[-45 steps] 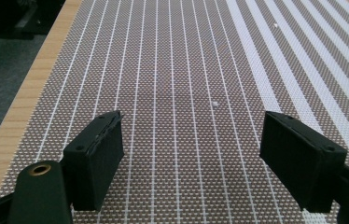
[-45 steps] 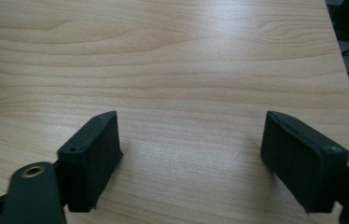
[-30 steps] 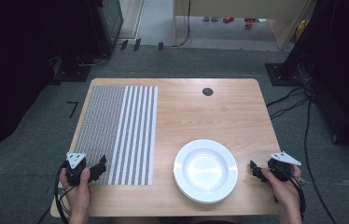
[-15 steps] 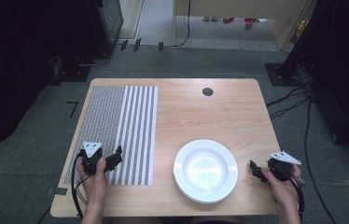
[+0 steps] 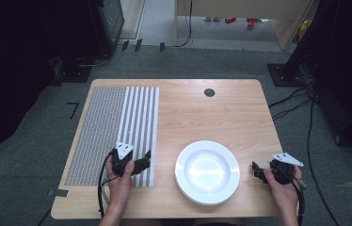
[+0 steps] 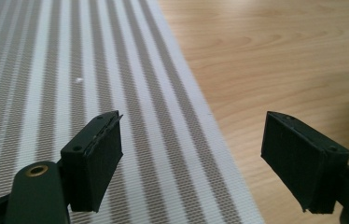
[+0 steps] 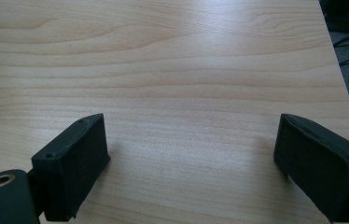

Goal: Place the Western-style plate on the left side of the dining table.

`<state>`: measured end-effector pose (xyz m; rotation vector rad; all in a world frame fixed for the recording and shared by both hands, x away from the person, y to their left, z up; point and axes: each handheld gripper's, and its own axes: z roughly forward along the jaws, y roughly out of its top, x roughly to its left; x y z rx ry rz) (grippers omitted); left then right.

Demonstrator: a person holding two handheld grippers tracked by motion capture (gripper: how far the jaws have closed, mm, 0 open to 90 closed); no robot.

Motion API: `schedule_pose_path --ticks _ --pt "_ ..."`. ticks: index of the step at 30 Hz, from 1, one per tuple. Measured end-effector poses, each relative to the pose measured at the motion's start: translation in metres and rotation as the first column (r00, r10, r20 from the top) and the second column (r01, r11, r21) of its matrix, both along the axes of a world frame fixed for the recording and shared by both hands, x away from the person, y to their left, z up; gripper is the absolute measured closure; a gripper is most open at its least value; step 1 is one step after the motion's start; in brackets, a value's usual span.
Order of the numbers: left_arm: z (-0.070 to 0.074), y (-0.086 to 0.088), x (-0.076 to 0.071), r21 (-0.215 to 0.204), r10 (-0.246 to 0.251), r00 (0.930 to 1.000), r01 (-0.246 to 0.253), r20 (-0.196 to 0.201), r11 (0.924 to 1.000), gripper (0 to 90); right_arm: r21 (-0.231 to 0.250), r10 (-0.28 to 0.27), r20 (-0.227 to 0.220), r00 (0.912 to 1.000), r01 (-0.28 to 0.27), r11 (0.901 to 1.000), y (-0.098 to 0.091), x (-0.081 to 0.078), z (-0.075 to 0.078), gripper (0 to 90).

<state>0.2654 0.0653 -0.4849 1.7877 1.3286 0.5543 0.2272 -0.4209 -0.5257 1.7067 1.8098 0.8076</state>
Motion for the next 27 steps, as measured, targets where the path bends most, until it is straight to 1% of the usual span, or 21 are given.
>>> schedule_pose_path --ticks 4,5,6,8,10,12,14,15,17,20,23,27 --pt "-0.001 -0.012 -0.004 -0.021 -0.045 0.9989 0.045 -0.012 0.9988 20.7 -0.001 -0.030 -0.001 0.9995 0.030 0.9995 0.003 0.001 0.000 10.5" --pt "-0.001 -0.016 -0.005 -0.028 -0.056 0.9983 0.056 -0.017 0.9980 20.7 0.002 -0.039 -0.008 0.9992 0.039 0.9992 0.003 0.001 0.001 13.7" --pt "-0.002 -0.017 -0.005 -0.031 -0.064 0.9978 0.063 -0.020 0.9975 20.7 0.011 -0.054 -0.009 0.9985 0.054 0.9985 0.005 0.001 0.003 16.0" --pt "-0.003 -0.022 -0.007 -0.043 -0.080 0.9965 0.079 -0.027 0.9960 20.7 0.037 -0.054 -0.003 0.9985 0.054 0.9979 0.006 0.002 0.004 15.3" --pt "-0.004 -0.027 -0.008 -0.049 -0.098 0.9947 0.096 -0.031 0.9942 20.7 0.045 -0.059 0.015 0.9981 0.058 0.9973 0.009 0.001 0.007 15.2" --pt "-0.004 -0.031 -0.009 -0.048 -0.112 0.9932 0.111 -0.031 0.9927 20.7 0.045 -0.046 0.031 0.9985 0.044 0.9980 0.014 -0.001 0.012 15.1" --pt "-0.003 -0.034 -0.011 -0.053 -0.122 0.9922 0.120 -0.028 0.9914 20.7 0.076 -0.032 0.039 0.9987 0.029 0.9967 0.016 -0.002 0.014 14.7" --pt "-0.002 -0.036 -0.012 -0.062 -0.128 0.9915 0.126 -0.024 0.9901 20.7 0.089 -0.025 0.043 0.9988 0.021 0.9958 0.018 -0.003 0.015 14.7" --pt "0.000 -0.040 -0.014 -0.068 -0.141 0.9897 0.140 -0.022 0.9879 20.7 0.101 -0.021 0.057 0.9982 0.016 0.9947 0.021 -0.004 0.018 14.8" --pt "0.002 -0.044 -0.016 -0.087 -0.160 0.9869 0.158 -0.020 0.9837 20.7 0.130 -0.017 0.075 0.9970 0.007 0.9915 0.025 -0.005 0.022 15.2" --pt "0.002 -0.049 -0.019 -0.099 -0.181 0.9832 0.179 -0.020 0.9789 20.7 0.132 -0.003 0.089 0.9960 -0.009 0.9912 0.031 -0.008 0.027 15.7" --pt "0.003 -0.055 -0.022 -0.116 -0.216 0.9763 0.212 -0.019 0.9703 20.4 0.171 0.021 0.115 0.9931 -0.041 0.9843 0.038 -0.011 0.033 16.7"
